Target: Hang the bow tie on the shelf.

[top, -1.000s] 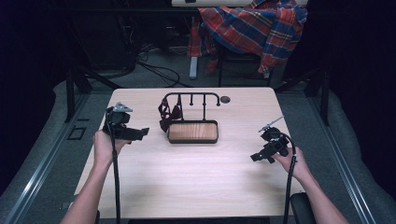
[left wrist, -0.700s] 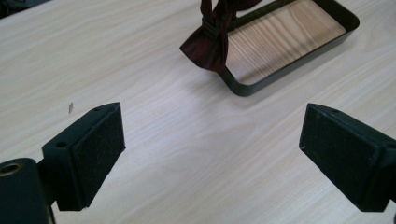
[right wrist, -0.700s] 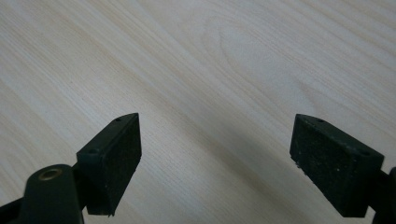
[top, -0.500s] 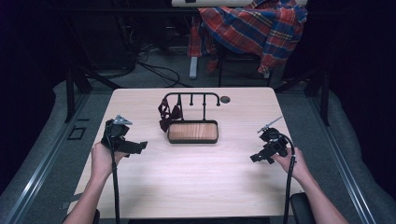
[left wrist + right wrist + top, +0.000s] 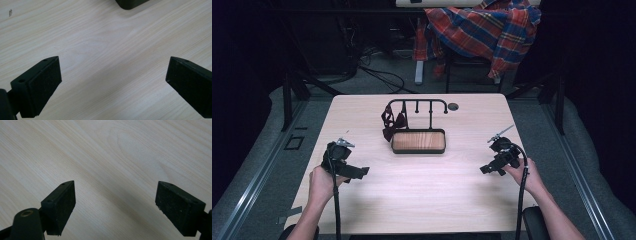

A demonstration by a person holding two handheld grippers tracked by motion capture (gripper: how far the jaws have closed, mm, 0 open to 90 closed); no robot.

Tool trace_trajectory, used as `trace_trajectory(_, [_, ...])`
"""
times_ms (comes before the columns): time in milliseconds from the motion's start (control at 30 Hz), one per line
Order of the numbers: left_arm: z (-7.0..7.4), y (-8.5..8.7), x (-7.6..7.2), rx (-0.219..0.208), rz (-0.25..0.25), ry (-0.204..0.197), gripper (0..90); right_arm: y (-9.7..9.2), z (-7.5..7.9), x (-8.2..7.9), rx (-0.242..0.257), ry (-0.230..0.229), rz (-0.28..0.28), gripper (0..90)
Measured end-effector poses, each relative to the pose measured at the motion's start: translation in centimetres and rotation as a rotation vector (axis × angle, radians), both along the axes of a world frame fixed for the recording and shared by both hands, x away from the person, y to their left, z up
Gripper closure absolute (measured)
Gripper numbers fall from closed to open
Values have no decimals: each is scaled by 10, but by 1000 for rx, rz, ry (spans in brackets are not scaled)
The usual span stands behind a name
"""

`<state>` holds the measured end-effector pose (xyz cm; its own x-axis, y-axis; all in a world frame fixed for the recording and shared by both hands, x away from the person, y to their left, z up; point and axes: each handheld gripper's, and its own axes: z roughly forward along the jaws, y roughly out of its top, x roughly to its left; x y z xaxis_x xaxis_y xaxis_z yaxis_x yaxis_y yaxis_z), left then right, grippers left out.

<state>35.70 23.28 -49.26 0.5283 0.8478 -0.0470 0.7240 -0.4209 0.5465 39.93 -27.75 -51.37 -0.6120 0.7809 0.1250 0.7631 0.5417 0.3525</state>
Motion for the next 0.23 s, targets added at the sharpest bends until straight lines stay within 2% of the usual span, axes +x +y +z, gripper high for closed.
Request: trace_trajectory(233, [-2,2,6,-24,3,-17,0,1,-1,-1,14,-8,-2,161])
